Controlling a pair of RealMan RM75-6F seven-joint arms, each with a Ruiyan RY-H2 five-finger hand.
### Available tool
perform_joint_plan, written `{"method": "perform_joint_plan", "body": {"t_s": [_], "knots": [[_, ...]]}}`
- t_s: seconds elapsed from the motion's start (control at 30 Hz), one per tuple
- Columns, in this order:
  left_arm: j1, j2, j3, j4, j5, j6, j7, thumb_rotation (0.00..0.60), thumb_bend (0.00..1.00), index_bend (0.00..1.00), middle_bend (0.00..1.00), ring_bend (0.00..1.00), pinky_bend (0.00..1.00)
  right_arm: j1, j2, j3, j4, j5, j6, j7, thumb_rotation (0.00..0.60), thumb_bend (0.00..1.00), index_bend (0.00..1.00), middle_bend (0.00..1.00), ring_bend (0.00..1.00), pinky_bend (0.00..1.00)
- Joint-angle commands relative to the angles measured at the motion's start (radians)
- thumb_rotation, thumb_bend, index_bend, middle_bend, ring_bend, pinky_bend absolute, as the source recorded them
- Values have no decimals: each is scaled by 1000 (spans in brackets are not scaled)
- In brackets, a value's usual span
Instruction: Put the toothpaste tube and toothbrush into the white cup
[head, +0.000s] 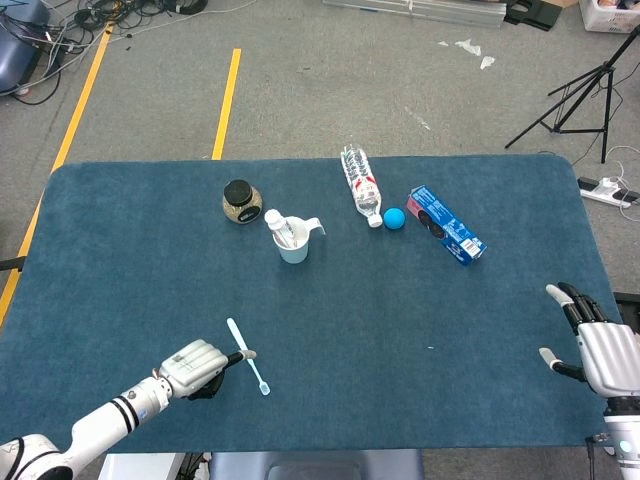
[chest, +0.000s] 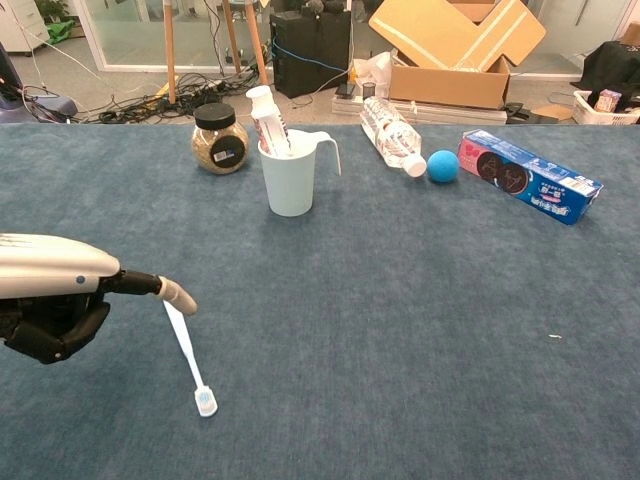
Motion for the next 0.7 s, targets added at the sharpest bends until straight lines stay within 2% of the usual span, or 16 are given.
{"method": "perform_joint_plan", "body": {"t_s": [0.03,0.53,0.63,0.7], "knots": [[-3,-19,-2,12,-6,-3,-1,600,1000,110,1000,1000,1000,0,-1,0,0,0,-1,-1,600,139,161,133,178,540],[-26,-94,-4,87,-30,-37,-13,600,1000,116,1000,1000,1000,1,4,2,2,7,-5,5,600,139,161,132,178,540],[-17,-101,-4,117,-8,-10,-10,600,915,117,966,961,994,2,5,3,3,10,-5,8,600,139,161,132,178,540],[-5,-109,-2,139,19,28,6,600,832,117,854,863,940,2,5,3,3,11,-6,8,600,139,161,132,178,540]]}}
